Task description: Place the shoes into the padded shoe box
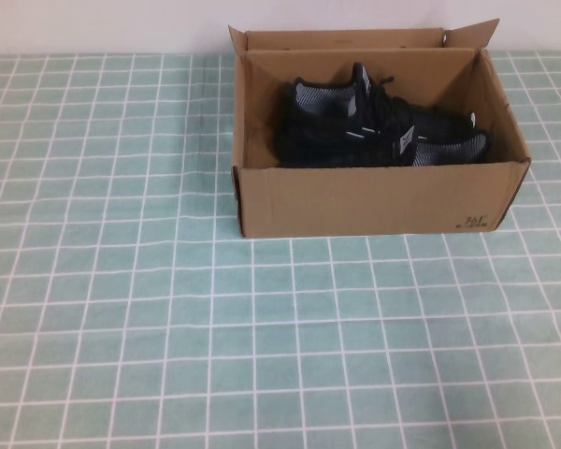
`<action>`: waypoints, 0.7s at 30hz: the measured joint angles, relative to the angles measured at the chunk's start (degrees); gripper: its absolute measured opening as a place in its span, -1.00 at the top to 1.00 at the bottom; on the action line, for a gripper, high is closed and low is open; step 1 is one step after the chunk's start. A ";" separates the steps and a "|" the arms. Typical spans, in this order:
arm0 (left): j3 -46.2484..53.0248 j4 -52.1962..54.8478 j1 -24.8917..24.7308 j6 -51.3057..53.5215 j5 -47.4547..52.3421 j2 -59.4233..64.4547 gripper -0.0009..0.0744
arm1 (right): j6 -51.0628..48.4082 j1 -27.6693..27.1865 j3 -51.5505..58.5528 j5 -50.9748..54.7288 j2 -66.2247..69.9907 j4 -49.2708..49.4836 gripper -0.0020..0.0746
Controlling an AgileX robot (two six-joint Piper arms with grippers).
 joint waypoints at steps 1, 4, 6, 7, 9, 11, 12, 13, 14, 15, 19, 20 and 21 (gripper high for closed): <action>0.94 0.32 0.05 -0.15 0.00 -0.03 0.98 | 0.00 0.00 0.00 0.00 0.00 0.00 0.97; 3.97 1.13 0.13 -0.04 0.00 -0.13 0.98 | 0.00 0.00 0.00 0.00 0.00 0.00 0.97; 6.21 1.11 0.13 -0.04 -0.11 -0.13 0.98 | 0.00 0.00 0.00 0.00 0.00 0.00 0.97; 7.07 0.77 0.13 -0.04 -0.22 -0.13 0.98 | 0.00 0.00 0.00 0.00 0.00 0.00 0.97; 9.09 -0.26 0.13 -0.04 -0.22 -0.13 0.98 | 0.00 0.00 0.00 0.00 0.00 0.00 0.97; 10.82 -0.78 0.13 -0.04 -0.01 -0.13 0.98 | 0.00 0.00 0.00 0.00 0.00 0.00 0.97; 11.44 -0.89 0.13 -0.04 -0.01 -0.13 0.98 | 0.00 0.00 0.00 0.00 0.00 0.00 0.97; 11.56 -1.03 0.13 -0.04 -0.21 -0.13 0.98 | 0.00 0.00 0.00 0.00 0.00 0.00 0.97; 11.69 -1.14 0.13 -0.31 -0.59 -0.13 0.98 | 0.00 0.00 0.00 0.00 0.00 0.00 0.97; 11.68 -1.25 0.13 -0.42 -0.72 -0.13 0.98 | 0.00 0.00 0.00 0.00 0.00 0.00 0.97; 11.76 -1.25 0.13 -0.58 -1.33 -0.13 0.98 | 0.00 0.00 0.00 0.00 0.00 0.00 0.97; 11.76 -1.39 0.13 -0.58 -1.56 -0.13 0.98 | 0.00 0.00 0.00 0.00 0.00 0.00 0.97; 11.90 -1.39 0.13 -0.58 -2.07 -0.13 0.98 | 0.00 0.00 0.00 0.00 0.00 0.00 0.97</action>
